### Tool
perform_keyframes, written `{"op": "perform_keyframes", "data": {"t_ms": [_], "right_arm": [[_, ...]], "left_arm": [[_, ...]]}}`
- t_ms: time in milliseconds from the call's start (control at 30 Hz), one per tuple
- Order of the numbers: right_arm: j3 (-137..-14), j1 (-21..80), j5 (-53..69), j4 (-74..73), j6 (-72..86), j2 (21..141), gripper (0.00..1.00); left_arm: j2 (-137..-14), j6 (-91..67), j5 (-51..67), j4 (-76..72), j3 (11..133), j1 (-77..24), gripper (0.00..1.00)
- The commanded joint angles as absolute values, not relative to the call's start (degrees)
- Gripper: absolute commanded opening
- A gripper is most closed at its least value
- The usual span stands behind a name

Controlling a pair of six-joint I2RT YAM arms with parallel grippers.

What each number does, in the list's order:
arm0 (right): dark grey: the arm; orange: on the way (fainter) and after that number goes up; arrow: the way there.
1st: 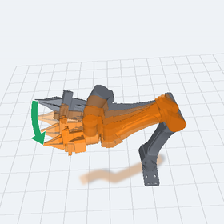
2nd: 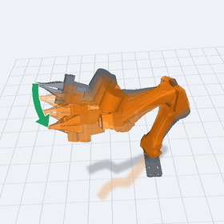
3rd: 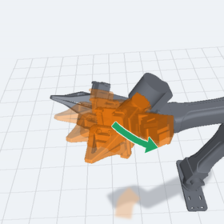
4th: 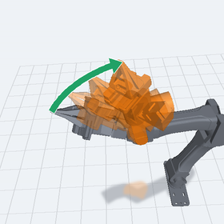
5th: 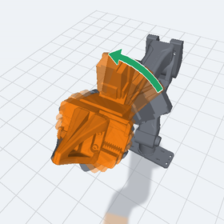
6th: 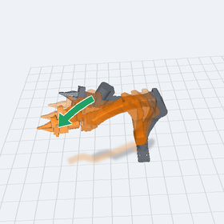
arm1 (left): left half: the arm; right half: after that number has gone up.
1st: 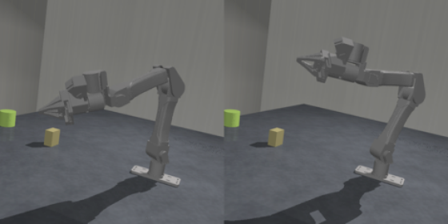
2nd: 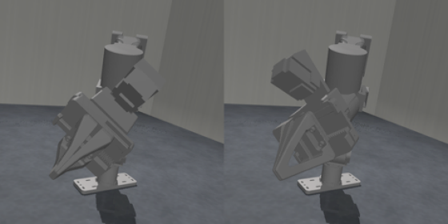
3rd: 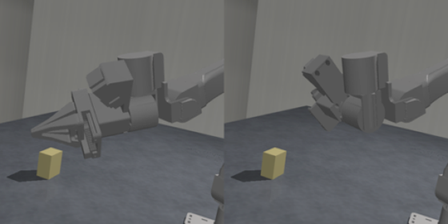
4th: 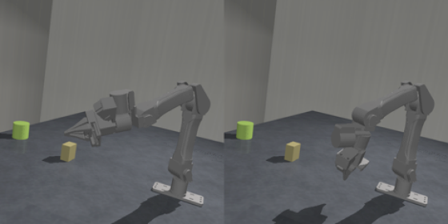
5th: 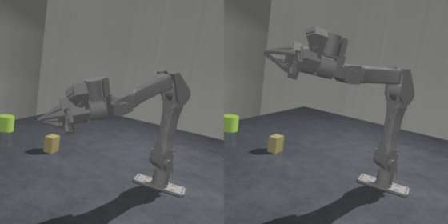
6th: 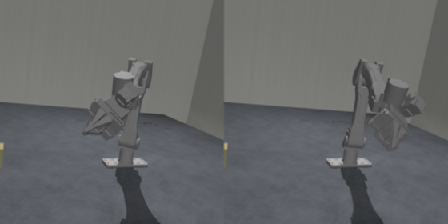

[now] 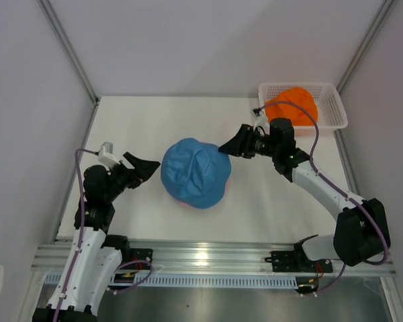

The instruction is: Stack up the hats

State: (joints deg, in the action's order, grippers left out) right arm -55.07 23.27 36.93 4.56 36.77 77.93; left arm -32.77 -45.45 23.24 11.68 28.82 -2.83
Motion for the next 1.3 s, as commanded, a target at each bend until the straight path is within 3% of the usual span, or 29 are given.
{"op": "perform_keyframes", "data": {"t_ms": [0,200,233,267,367,567,1033,1267], "right_arm": [[-55.3,24.3,37.5,6.5,37.2,77.3,0.57],[-55.8,25.4,37.7,5.9,36.7,77.9,0.31],[-55.9,25.5,37.5,5.2,36.4,78.0,0.26],[-55.9,25.8,36.7,4.8,36.0,78.2,0.13],[-55.8,25.8,35.9,3.3,35.1,78.7,0.0],[-54.8,25.8,32.7,3.0,33.8,78.1,0.0],[-52.3,26.9,29.9,4.2,32.4,81.5,0.0],[-52.6,26.9,29.7,4.3,32.4,81.4,0.0]], "left_arm": [[-33.0,-44.7,25.0,9.8,28.5,-2.8,0.85],[-33.4,-46.0,26.6,8.4,27.9,-2.8,0.85],[-33.5,-46.2,27.0,8.0,27.4,-2.8,0.85],[-33.5,-46.8,27.2,7.7,27.3,-2.8,0.85],[-33.6,-48.4,28.5,5.6,25.8,-2.8,0.81],[-34.1,-49.8,29.4,3.7,23.6,-2.9,0.72],[-38.8,-53.0,30.6,-4.9,19.3,-3.0,0.68],[-39.4,-54.4,32.4,-7.1,20.4,-3.0,0.52]]}}
